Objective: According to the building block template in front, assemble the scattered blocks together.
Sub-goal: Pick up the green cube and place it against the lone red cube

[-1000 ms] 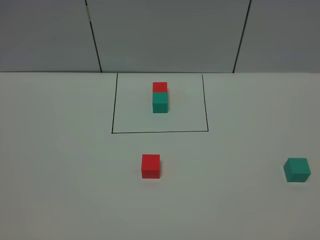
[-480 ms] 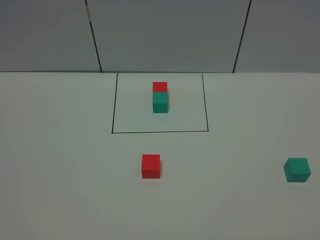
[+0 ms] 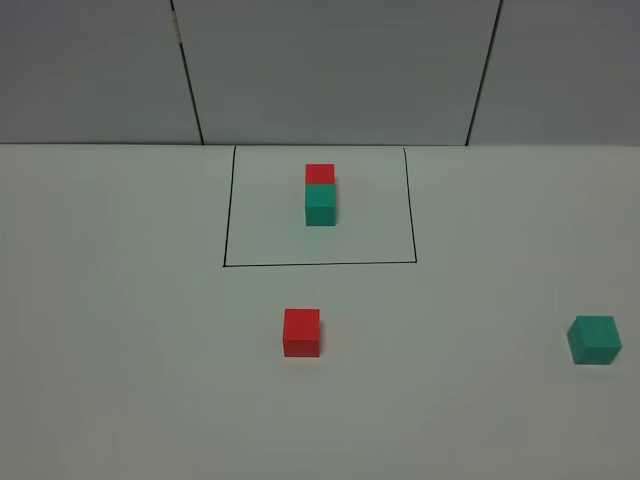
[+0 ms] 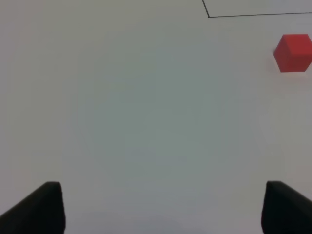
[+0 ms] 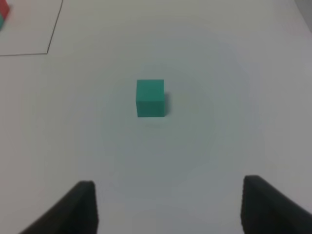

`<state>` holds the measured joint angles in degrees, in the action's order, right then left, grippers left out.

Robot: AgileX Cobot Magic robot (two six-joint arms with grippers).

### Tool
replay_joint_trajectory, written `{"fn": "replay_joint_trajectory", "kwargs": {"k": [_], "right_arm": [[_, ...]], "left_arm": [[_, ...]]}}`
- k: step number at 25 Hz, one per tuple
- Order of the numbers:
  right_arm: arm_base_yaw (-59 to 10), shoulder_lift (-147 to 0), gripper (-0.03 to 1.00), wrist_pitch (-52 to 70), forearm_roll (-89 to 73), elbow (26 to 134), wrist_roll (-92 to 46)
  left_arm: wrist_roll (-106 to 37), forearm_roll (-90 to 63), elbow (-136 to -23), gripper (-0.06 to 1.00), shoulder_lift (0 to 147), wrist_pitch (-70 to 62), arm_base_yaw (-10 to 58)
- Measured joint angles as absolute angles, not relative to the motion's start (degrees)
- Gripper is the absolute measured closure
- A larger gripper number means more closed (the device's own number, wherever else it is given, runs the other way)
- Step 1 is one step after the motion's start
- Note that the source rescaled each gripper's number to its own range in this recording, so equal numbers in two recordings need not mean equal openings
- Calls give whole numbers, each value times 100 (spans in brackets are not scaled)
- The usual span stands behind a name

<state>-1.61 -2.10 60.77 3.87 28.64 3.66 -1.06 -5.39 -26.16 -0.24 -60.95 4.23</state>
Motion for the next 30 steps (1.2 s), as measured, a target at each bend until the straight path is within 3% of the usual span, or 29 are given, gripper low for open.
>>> {"fn": "replay_joint_trajectory", "kwargs": {"k": [18,30], "right_arm": [[-161,-210,38,6077,387,2864,366],[-161,-210,38,6077,387,2864,366]], "left_arm": [[114,-392,-2616,14,-37,-6095,196],[119,-370,-2616,14,-37,-6095,-371]]}}
